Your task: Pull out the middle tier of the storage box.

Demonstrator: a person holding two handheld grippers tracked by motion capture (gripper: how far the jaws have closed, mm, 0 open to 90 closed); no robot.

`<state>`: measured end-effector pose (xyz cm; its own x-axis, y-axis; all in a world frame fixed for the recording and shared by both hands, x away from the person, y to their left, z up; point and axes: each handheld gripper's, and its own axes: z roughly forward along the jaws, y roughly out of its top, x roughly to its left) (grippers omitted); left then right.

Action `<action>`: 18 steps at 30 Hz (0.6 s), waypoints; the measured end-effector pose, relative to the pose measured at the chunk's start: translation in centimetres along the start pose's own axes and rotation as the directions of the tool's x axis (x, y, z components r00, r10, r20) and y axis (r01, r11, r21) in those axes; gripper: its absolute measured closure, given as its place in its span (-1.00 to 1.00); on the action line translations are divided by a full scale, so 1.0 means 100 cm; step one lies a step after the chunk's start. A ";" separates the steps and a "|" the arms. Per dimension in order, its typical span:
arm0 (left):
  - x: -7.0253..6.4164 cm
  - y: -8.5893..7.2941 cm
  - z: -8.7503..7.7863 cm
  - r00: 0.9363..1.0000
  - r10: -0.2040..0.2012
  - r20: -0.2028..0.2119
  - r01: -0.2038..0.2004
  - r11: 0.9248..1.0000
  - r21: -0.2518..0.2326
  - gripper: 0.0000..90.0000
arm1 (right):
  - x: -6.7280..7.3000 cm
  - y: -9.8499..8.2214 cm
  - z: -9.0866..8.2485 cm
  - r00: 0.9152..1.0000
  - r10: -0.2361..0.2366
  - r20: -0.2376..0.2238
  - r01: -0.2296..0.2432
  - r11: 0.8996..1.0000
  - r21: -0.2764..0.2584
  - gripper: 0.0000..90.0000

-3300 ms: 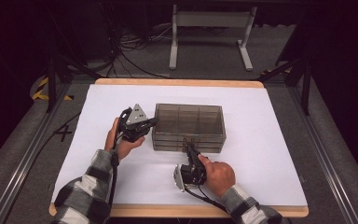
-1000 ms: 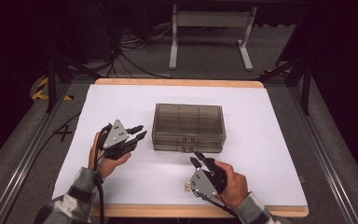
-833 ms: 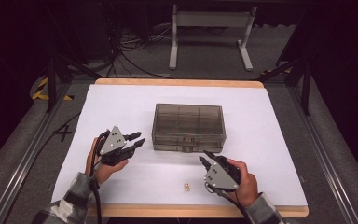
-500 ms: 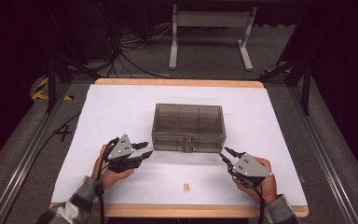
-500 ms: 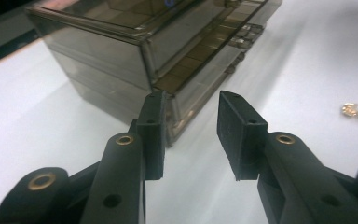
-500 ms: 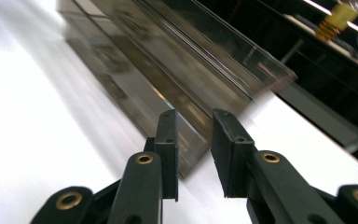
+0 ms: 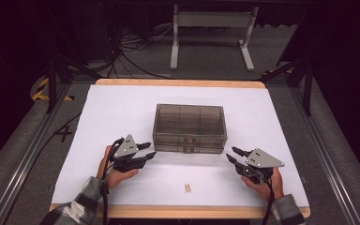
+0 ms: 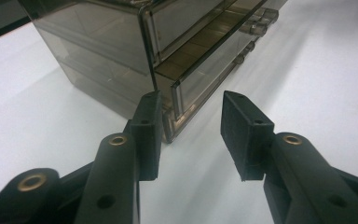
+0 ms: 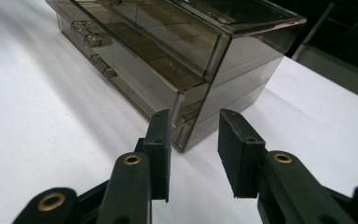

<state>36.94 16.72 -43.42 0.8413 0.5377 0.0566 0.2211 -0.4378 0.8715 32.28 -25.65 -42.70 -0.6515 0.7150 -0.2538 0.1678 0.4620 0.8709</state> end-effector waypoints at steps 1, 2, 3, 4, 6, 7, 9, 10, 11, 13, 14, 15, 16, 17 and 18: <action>0.001 -0.001 0.001 1.000 -0.003 0.002 0.003 1.000 0.004 0.27 | 0.000 0.000 0.001 1.000 0.003 -0.006 -0.003 1.000 0.000 0.47; 0.001 -0.001 0.001 1.000 -0.003 0.002 0.003 1.000 0.004 0.26 | 0.000 0.000 0.001 1.000 0.003 -0.006 -0.003 1.000 0.000 0.47; 0.001 -0.001 0.002 1.000 -0.008 0.008 0.008 1.000 0.005 0.26 | 0.001 0.001 0.003 1.000 0.002 -0.017 -0.002 1.000 -0.002 0.47; 0.001 -0.001 0.003 1.000 0.001 0.004 -0.001 1.000 0.010 0.26 | 0.002 0.001 0.004 1.000 0.002 -0.024 -0.002 1.000 -0.001 0.47; 0.001 0.000 0.004 1.000 0.008 0.011 -0.008 1.000 0.010 0.26 | 0.003 0.002 0.009 0.999 -0.001 -0.033 0.002 1.000 0.004 0.47; 0.000 0.000 0.005 1.000 0.011 0.008 -0.011 1.000 0.011 0.26 | 0.004 0.002 0.011 0.999 0.003 -0.037 -0.003 1.000 0.006 0.47; 0.000 0.000 0.006 1.000 0.008 0.015 -0.009 1.000 0.013 0.27 | 0.004 0.002 0.014 0.999 0.003 -0.037 -0.003 1.000 0.011 0.46; 0.000 0.000 0.006 1.000 0.011 0.013 -0.011 1.000 0.019 0.27 | 0.004 0.002 0.015 0.999 0.010 -0.041 -0.009 1.000 0.007 0.46; 0.000 0.000 0.006 1.000 0.012 0.013 -0.012 1.000 0.018 0.26 | 0.004 0.003 0.017 0.999 0.010 -0.042 -0.009 1.000 0.010 0.45; 0.000 0.000 0.007 1.000 0.012 0.018 -0.012 1.000 0.017 0.27 | 0.004 0.003 0.020 0.999 0.008 -0.047 -0.007 1.000 0.018 0.44; 0.000 0.000 0.007 1.000 0.013 0.021 -0.013 1.000 0.018 0.27 | 0.005 0.003 0.021 0.999 0.011 -0.053 -0.010 1.000 0.019 0.44; 0.000 0.000 0.008 1.000 0.016 0.023 -0.017 1.000 0.019 0.27 | 0.006 0.003 0.022 0.999 0.015 -0.051 -0.014 1.000 0.020 0.44; 0.000 0.000 0.008 0.999 0.019 0.027 -0.020 1.000 0.024 0.27 | 0.006 0.004 0.023 0.999 0.012 -0.050 -0.011 1.000 0.022 0.44; -0.001 0.000 0.009 0.999 0.021 0.029 -0.022 0.999 0.027 0.28 | 0.007 0.004 0.024 0.999 0.016 -0.052 -0.015 1.000 0.020 0.45; -0.001 0.000 0.010 0.999 0.031 0.033 -0.032 0.999 0.033 0.29 | 0.007 0.004 0.024 0.999 0.011 -0.052 -0.010 1.000 0.020 0.45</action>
<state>37.32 15.94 -43.85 0.8637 0.4994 0.0675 0.2101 -0.4786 0.8525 33.67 -23.72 -43.51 -0.6872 0.6917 -0.2222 0.1888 0.4654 0.8647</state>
